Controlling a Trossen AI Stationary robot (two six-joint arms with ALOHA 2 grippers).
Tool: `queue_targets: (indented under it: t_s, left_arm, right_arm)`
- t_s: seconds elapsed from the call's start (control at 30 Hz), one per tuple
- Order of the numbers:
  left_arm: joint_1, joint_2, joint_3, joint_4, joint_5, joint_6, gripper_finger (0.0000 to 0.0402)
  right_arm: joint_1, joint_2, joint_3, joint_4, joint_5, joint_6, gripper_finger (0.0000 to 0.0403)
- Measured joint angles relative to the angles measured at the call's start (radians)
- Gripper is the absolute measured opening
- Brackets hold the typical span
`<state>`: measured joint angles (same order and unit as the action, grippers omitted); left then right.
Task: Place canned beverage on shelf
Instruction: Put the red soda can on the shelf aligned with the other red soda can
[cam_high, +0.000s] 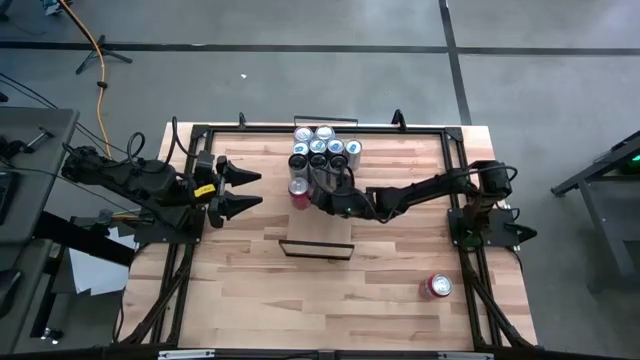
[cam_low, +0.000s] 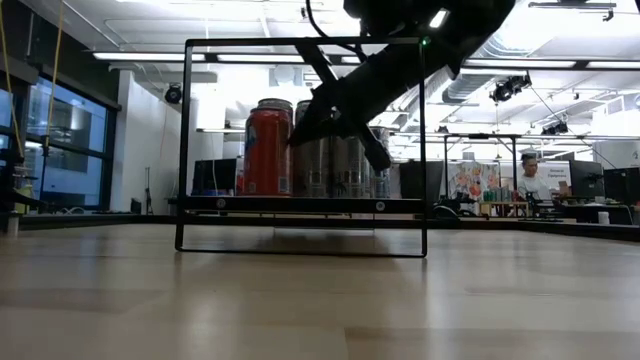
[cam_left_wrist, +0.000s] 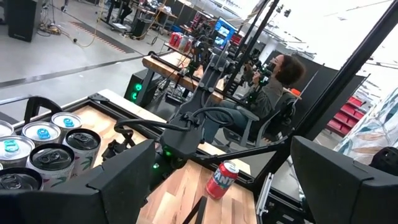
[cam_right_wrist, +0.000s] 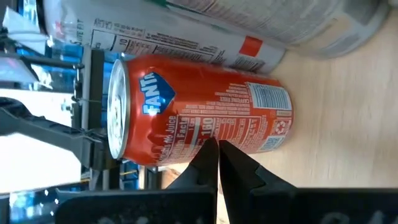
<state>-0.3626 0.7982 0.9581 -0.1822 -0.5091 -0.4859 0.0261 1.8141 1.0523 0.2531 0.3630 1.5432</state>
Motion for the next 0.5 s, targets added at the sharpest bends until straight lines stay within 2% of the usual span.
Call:
queue_targets:
  t_s: [0.17,0.27,0.37,0.5]
  left_arm:
    - [0.0,0.0,0.0,0.0,0.0,0.0,0.0333]
    - [0.0,0.0,0.0,0.0,0.0,0.0,0.0333]
    - [0.0,0.0,0.0,0.0,0.0,0.0,0.0333]
    - [0.0,0.002,0.0,0.003,0.0,-0.04,0.0333]
  right_arm:
    - [0.0,-0.003,0.0,-0.002,-0.095,-0.088,0.0]
    - [0.0,-0.031,0.0,-0.018,-0.174,-0.192,0.0]
    - [0.0,-0.101,0.0,-0.083,-0.225,-0.335,0.0]
    - [0.008,-0.253,0.0,-0.242,-0.221,-0.547,0.0]
